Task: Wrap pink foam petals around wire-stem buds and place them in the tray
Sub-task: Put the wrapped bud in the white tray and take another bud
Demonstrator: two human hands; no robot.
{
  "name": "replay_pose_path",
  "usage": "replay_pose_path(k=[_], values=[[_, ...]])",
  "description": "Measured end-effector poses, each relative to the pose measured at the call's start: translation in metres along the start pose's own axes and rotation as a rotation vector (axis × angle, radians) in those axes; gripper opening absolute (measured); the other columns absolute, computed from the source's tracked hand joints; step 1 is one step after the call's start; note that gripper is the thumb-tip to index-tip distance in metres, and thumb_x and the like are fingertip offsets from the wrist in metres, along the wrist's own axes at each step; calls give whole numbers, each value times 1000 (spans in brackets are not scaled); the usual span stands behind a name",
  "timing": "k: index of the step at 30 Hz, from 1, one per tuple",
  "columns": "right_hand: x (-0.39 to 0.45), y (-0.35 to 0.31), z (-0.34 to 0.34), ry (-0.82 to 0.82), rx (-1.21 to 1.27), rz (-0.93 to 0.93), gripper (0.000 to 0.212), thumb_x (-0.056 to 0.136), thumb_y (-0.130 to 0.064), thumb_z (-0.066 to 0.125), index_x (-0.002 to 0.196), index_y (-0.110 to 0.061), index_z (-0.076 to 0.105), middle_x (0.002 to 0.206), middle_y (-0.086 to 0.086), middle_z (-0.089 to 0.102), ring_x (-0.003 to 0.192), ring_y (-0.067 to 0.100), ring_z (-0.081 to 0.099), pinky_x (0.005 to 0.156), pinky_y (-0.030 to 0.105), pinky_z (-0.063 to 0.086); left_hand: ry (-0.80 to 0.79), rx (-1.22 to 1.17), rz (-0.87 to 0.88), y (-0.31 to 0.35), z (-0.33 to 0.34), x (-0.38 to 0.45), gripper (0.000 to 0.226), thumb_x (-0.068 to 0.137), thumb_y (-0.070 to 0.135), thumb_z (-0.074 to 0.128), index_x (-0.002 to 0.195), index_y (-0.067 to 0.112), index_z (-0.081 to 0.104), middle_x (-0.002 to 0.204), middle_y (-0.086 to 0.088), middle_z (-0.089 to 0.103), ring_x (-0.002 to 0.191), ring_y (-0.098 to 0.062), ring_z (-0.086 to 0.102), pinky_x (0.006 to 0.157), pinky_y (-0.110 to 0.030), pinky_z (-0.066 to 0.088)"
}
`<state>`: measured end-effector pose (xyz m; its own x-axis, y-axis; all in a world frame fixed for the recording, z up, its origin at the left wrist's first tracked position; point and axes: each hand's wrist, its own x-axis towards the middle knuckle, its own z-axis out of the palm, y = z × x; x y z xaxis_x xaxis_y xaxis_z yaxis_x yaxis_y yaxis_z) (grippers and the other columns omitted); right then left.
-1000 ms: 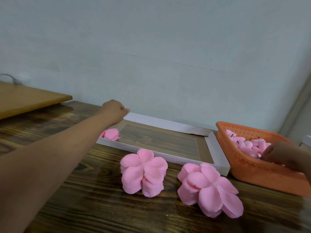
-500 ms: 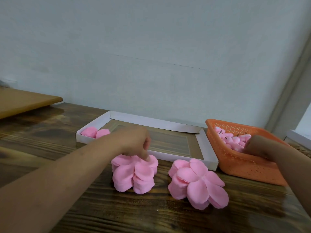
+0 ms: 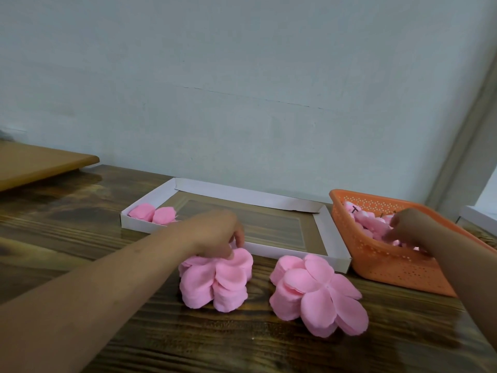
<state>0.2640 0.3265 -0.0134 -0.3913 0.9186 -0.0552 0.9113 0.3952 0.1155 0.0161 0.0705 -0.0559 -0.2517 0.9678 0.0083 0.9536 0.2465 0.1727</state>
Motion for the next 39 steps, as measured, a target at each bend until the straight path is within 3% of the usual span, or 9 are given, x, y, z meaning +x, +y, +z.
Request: replay_pose_path(k=[3, 9, 13, 19, 22, 26, 33, 39], values=[[-5, -4, -1, -4, -55, -10, 26, 88, -23, 58, 110, -10, 64, 106, 9, 68, 92, 19, 64, 75, 21, 49, 26, 3, 17, 1, 1, 1, 21, 83, 16, 66, 102, 23, 70, 98, 5, 66, 89, -15, 60, 67, -23, 46], [-3, -2, 2, 19, 50, -12, 35, 87, -25, 63, 116, -7, 61, 109, 10, 65, 95, 20, 64, 75, 24, 50, 93, 0, 50, 5, 1, -1, 11, 80, 11, 64, 85, 21, 66, 78, 9, 58, 74, -11, 53, 53, -18, 35], [-3, -2, 5, 29, 77, -44, 40, 87, -27, 63, 123, -11, 58, 127, 10, 56, 109, 22, 57, 88, 27, 47, 57, -20, 38, 8, 1, -1, 28, 84, 15, 64, 108, 27, 65, 83, 11, 55, 78, -10, 53, 55, -17, 33], [0, 0, 4, 27, 119, -32, 29, 86, -25, 64, 106, -4, 67, 100, 11, 67, 89, 22, 67, 62, 24, 51, 72, 20, 84, 10, 2, -2, 15, 81, 11, 62, 93, 17, 69, 78, 9, 60, 68, -7, 51, 51, -16, 31], [2, 0, 6, 67, 174, -35, 37, 83, -21, 69, 114, -3, 62, 110, 14, 64, 88, 24, 65, 70, 29, 52, 99, 10, 78, 12, 2, -3, 13, 80, 9, 61, 78, 22, 60, 66, 14, 50, 60, -2, 44, 50, -19, 30], [1, -3, 8, 66, 189, -65, 44, 81, -19, 70, 122, -6, 59, 113, 14, 63, 89, 24, 62, 73, 27, 48, 98, 19, 80, 13, 1, -4, 15, 78, 6, 59, 74, 21, 59, 62, 12, 50, 57, -3, 42, 49, -19, 28], [2, -5, 6, 61, 206, -63, 33, 82, -20, 70, 108, 0, 66, 99, 17, 67, 87, 27, 64, 73, 30, 51, 81, -23, 49, 14, -3, -4, 19, 83, 8, 56, 88, 17, 72, 80, 4, 67, 72, -12, 55, 56, -19, 36], [4, -11, 3, 48, 160, -13, 26, 82, -13, 68, 103, 1, 68, 98, 18, 69, 83, 27, 65, 75, 32, 54, 111, -37, 55, 14, -3, -4, 19, 81, 5, 55, 74, 21, 62, 64, 14, 54, 67, -10, 52, 54, -20, 36]])
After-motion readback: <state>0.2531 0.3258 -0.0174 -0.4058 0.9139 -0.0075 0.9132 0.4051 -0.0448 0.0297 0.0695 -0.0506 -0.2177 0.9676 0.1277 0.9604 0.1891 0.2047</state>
